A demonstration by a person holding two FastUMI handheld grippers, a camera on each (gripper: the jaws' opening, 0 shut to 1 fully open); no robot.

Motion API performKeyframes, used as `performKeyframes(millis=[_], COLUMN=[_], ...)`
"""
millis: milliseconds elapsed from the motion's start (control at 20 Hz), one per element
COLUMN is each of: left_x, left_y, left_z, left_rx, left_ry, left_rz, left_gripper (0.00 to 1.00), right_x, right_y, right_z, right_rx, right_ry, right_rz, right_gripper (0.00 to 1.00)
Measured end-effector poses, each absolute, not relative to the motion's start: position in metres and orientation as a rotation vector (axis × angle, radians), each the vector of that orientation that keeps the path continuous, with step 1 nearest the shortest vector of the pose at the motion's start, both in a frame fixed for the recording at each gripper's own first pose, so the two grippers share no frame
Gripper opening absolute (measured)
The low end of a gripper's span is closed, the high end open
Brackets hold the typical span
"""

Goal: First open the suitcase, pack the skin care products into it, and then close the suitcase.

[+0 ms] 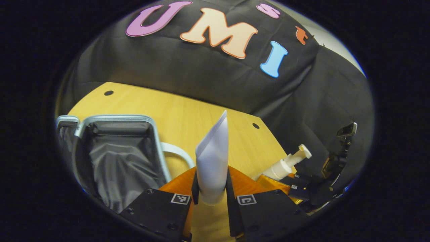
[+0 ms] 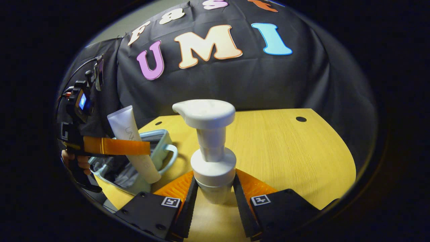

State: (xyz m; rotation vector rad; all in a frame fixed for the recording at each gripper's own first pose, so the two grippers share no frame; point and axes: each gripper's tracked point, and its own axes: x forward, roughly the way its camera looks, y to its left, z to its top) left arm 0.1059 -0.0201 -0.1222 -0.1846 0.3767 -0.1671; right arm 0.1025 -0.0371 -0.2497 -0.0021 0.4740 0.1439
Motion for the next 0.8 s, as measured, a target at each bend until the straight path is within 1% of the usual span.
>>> performKeyframes(millis=[50,150,200,250,300,350,400,450,500,550,700,750,800], left_x=[0.097,0.079,0.072,0.065,0.061,0.057,0.056,0.056,0.055,0.060,0.065,0.068,0.069], left_y=[-0.002,0.041,0.061,0.077,0.093,0.107,0.116,0.124,0.131,0.136,0.148,0.156,0.161], left_z=[-0.117,-0.119,-0.125,-0.132,-0.142,-0.154,-0.165,-0.176,-0.186,-0.196,-0.208,-0.205,-0.199], left_rx=[-0.179,-0.160,-0.158,-0.154,-0.157,-0.165,-0.171,-0.180,-0.191,-0.209,-0.235,-0.232,-0.231], left_ry=[0.389,0.432,0.466,0.505,0.549,0.596,0.635,0.671,0.709,0.735,0.760,0.756,0.743], left_rz=[-0.140,-0.083,-0.059,-0.041,-0.027,-0.014,-0.011,-0.006,-0.005,-0.005,0.003,0.014,0.015], left_gripper=[0.36,0.36,0.33,0.36,0.36,0.39,0.36,0.36,0.33,0.36,0.36,0.40,0.51], right_x=[0.101,0.098,0.097,0.097,0.098,0.097,0.097,0.096,0.095,0.095,0.093,0.093,0.094], right_y=[-0.021,0.012,0.030,0.048,0.067,0.085,0.103,0.121,0.137,0.150,0.178,0.183,0.186], right_z=[-0.240,-0.226,-0.222,-0.219,-0.220,-0.223,-0.228,-0.233,-0.237,-0.242,-0.258,-0.264,-0.269], right_rx=[0.013,0.043,0.045,0.041,0.037,0.031,0.027,0.024,0.020,0.015,-0.014,-0.024,-0.031], right_ry=[0.471,0.476,0.480,0.485,0.496,0.510,0.528,0.546,0.563,0.580,0.636,0.656,0.678], right_rz=[0.159,0.188,0.201,0.217,0.238,0.258,0.280,0.301,0.320,0.336,0.368,0.373,0.377], right_gripper=[0.62,0.60,0.62,0.60,0.63,0.63,0.61,0.61,0.62,0.62,0.61,0.59,0.61])
